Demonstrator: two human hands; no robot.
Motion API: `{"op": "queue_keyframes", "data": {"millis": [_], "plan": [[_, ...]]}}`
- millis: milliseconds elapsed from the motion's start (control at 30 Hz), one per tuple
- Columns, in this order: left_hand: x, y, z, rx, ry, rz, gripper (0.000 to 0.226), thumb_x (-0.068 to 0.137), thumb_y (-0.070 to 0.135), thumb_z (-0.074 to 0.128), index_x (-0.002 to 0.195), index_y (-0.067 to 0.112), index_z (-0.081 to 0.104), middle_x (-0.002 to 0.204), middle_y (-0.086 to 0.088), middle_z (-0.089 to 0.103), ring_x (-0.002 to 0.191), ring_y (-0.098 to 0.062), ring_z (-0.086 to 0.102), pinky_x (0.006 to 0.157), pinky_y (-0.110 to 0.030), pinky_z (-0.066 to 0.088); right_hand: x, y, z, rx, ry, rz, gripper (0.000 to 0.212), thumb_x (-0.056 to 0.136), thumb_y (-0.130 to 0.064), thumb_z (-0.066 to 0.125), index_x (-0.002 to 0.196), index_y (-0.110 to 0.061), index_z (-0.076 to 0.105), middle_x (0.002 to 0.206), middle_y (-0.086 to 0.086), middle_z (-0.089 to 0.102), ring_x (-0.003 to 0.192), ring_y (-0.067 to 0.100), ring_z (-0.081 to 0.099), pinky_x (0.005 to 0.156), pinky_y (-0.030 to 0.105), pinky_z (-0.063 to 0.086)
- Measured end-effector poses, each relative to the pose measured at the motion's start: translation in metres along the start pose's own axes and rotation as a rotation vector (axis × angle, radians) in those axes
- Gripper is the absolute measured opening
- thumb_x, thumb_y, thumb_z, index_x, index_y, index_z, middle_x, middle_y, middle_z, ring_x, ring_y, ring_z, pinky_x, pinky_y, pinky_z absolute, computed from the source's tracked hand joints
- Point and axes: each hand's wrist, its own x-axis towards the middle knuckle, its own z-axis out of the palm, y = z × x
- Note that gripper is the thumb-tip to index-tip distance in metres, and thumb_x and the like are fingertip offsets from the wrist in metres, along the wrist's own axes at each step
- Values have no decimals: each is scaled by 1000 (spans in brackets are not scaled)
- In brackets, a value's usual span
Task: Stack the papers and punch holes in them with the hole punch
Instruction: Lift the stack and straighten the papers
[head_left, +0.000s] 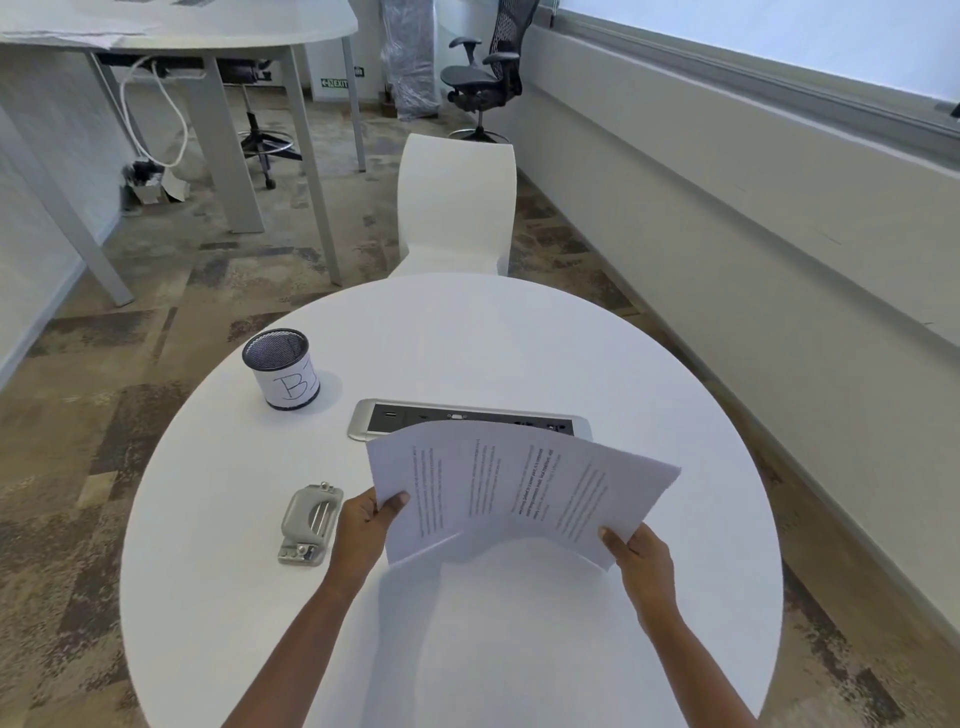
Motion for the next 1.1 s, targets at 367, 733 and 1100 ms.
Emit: {"op": "queue_keyframes", "data": {"millis": [367,733,1100], "plan": [[10,9,-5,-166,90,-89,15,89,2,53,98,10,62,60,17,70,57,-1,64,58,-13,53,2,6,-18,381,-55,288,23,83,-6,62,106,-1,59,77,8,59,68,20,55,68,27,48],[-23,-7,47,-409,171,-253,21,92,2,48,110,8,56,93,-6,63,63,-9,62,62,-24,50,-32,-31,47,763,-322,364,35,90,-29,49,121,-12,50,112,11,65,96,24,66,77,31,58],[-22,-8,16,-409,54,-333,18,88,5,54,104,12,60,92,-5,65,77,-15,61,57,-20,54,-27,-23,25,382,-98,184,29,89,3,47,112,-14,52,85,1,65,75,21,60,72,39,52]]}}
